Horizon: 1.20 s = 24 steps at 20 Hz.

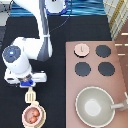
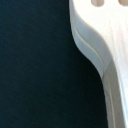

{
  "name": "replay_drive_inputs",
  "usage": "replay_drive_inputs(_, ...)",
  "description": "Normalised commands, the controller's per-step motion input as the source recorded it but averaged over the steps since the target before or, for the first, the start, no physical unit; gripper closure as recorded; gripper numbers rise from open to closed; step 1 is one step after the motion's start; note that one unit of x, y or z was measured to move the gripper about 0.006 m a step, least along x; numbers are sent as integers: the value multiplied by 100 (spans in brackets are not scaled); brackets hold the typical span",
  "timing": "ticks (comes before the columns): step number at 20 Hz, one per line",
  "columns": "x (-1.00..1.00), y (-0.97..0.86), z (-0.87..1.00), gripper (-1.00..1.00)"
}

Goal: Take the lid off the pot, put the pot on the plate, and use the tool to push the pot to the front of the table.

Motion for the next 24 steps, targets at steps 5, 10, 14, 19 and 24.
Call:
replay_drive_inputs(5, 53, -19, 11, 100)
replay_drive_inputs(10, 100, 2, 15, 100)
replay_drive_inputs(14, 100, 0, 9, 100)
replay_drive_inputs(19, 100, 0, 9, 100)
replay_drive_inputs(24, 92, 22, 28, 100)
